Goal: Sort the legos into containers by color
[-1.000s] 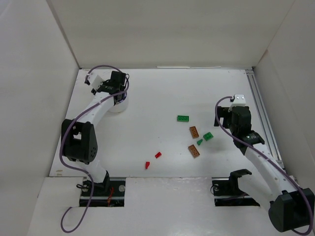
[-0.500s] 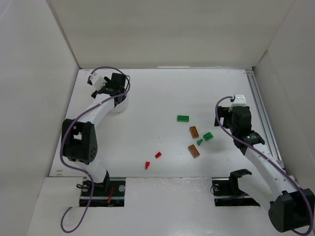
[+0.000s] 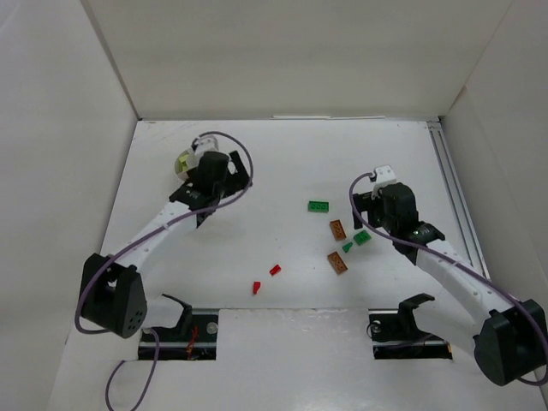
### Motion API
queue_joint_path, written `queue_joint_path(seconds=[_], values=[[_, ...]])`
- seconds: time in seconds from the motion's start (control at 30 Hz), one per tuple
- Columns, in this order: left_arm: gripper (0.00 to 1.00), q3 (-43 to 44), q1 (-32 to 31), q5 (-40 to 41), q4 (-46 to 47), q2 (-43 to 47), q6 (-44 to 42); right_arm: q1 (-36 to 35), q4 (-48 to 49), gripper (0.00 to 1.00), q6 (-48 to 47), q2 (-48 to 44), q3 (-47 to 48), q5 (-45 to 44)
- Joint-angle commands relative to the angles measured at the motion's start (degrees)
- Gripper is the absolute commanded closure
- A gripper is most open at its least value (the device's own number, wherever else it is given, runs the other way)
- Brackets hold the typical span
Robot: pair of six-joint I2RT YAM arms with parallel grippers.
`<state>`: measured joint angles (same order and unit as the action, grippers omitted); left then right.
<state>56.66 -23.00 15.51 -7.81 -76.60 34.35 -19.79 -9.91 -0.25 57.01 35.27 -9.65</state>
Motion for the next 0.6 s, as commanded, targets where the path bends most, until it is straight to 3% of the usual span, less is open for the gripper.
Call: queue_joint_path(seconds=[0.0, 0.2, 0.33, 0.4, 0.57], values=[[0.0, -6.4, -8.5, -12.1, 0.5, 5.4, -9.7, -1.7, 2.0, 0.0, -2.0, 1.2, 3.4, 1.7], [0.05, -12.1, -25.7, -14.6, -2.5, 8.9, -7.8, -2.4, 2.0, 0.0, -0.9, 2.2, 3.4, 1.7], [0.13, -17.4, -32.4, -14.5, -0.9, 8.3, -5.3, -2.4, 2.0, 0.0, 0.2, 2.2, 2.8, 2.8], [0.13, -18.0, -34.6, -12.0, -1.4, 6.7, -3.8, -2.4, 2.5, 0.0, 0.3, 2.2, 2.2, 2.8], [0.23, -18.0, -40.1, -9.3, 0.1, 2.3, -3.5, -2.4, 2.5, 0.0, 0.3, 2.2, 1.6, 3.9]])
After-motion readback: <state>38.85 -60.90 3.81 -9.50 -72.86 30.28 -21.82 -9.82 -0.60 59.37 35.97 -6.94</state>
